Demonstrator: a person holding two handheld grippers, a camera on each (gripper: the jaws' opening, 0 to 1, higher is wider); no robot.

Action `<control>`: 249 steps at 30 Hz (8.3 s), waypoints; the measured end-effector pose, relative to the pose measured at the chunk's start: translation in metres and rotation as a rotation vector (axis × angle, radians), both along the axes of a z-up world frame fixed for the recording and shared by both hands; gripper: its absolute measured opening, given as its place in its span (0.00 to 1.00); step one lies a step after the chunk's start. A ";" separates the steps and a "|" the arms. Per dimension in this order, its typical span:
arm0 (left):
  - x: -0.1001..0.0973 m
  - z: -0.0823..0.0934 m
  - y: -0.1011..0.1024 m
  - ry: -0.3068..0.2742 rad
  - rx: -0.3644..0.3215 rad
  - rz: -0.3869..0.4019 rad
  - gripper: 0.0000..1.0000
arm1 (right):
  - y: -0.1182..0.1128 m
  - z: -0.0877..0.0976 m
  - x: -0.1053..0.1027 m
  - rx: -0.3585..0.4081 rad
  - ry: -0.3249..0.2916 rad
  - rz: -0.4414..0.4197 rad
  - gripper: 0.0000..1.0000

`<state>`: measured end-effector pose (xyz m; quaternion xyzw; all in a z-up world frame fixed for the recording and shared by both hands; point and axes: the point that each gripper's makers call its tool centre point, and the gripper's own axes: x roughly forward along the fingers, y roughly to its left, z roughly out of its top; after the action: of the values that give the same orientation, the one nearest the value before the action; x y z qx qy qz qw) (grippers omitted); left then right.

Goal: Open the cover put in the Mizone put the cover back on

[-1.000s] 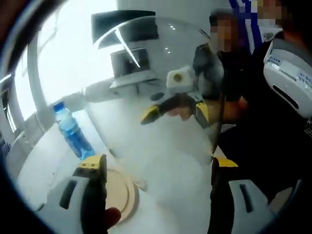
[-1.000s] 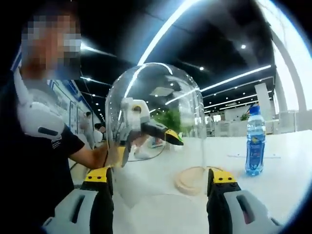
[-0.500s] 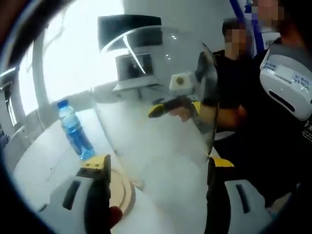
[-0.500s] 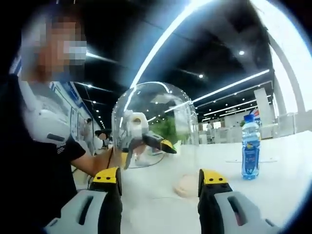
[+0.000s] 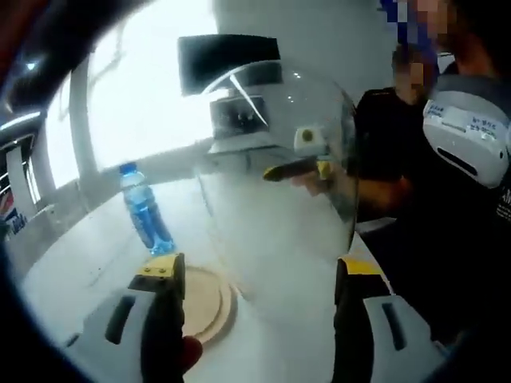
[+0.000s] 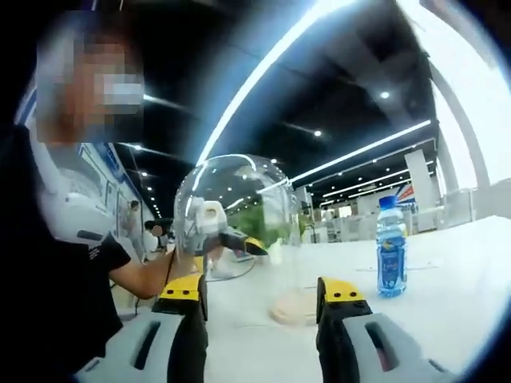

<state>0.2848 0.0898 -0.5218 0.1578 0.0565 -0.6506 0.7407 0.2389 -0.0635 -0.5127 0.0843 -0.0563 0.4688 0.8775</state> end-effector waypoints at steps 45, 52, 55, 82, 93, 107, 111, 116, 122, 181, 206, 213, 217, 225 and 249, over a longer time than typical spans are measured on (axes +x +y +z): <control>0.061 -0.001 0.053 -0.038 -0.295 0.490 0.50 | -0.013 -0.024 0.076 -0.103 -0.022 -0.267 0.29; 0.063 -0.015 0.069 0.023 -0.341 0.564 0.47 | -0.013 -0.026 0.080 -0.085 -0.020 -0.278 0.28; 0.066 -0.020 0.074 0.032 -0.360 0.600 0.48 | -0.015 -0.030 0.082 -0.077 -0.017 -0.288 0.28; 0.062 -0.049 0.077 -0.001 -0.326 0.632 0.52 | -0.021 -0.053 0.082 -0.137 0.018 -0.329 0.28; 0.070 -0.043 0.089 -0.027 -0.356 0.696 0.52 | -0.016 -0.052 0.080 -0.134 0.014 -0.313 0.28; 0.073 -0.054 0.090 -0.019 -0.294 0.716 0.39 | -0.017 -0.049 0.078 -0.117 0.010 -0.306 0.28; 0.074 -0.055 0.092 -0.027 -0.286 0.723 0.42 | -0.017 -0.049 0.078 -0.114 0.010 -0.303 0.28; 0.070 -0.051 0.089 -0.048 -0.295 0.695 0.41 | -0.019 -0.048 0.079 -0.108 0.016 -0.308 0.28; 0.071 -0.055 0.089 -0.055 -0.266 0.696 0.39 | -0.018 -0.049 0.078 -0.113 0.017 -0.305 0.28; 0.075 -0.051 0.096 -0.017 -0.309 0.737 0.36 | -0.019 -0.047 0.077 -0.095 0.023 -0.305 0.28; 0.075 -0.049 0.098 -0.018 -0.317 0.746 0.35 | -0.026 -0.022 0.098 -0.099 0.011 -0.338 0.28; 0.075 -0.049 0.097 -0.020 -0.314 0.745 0.35 | -0.024 -0.017 0.107 -0.107 0.009 -0.344 0.28; 0.075 -0.050 0.096 -0.018 -0.313 0.745 0.35 | -0.022 -0.014 0.115 -0.115 0.014 -0.350 0.28; 0.078 -0.051 0.098 0.002 -0.323 0.756 0.35 | -0.021 -0.004 0.136 -0.124 0.036 -0.364 0.27; 0.083 -0.049 0.104 0.014 -0.361 0.789 0.33 | -0.030 0.034 0.183 -0.111 0.036 -0.435 0.26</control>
<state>0.3677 0.1936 -0.5710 -0.0125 0.0028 -0.3183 0.9479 0.4219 -0.0937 -0.4786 0.0303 -0.0315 0.2692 0.9621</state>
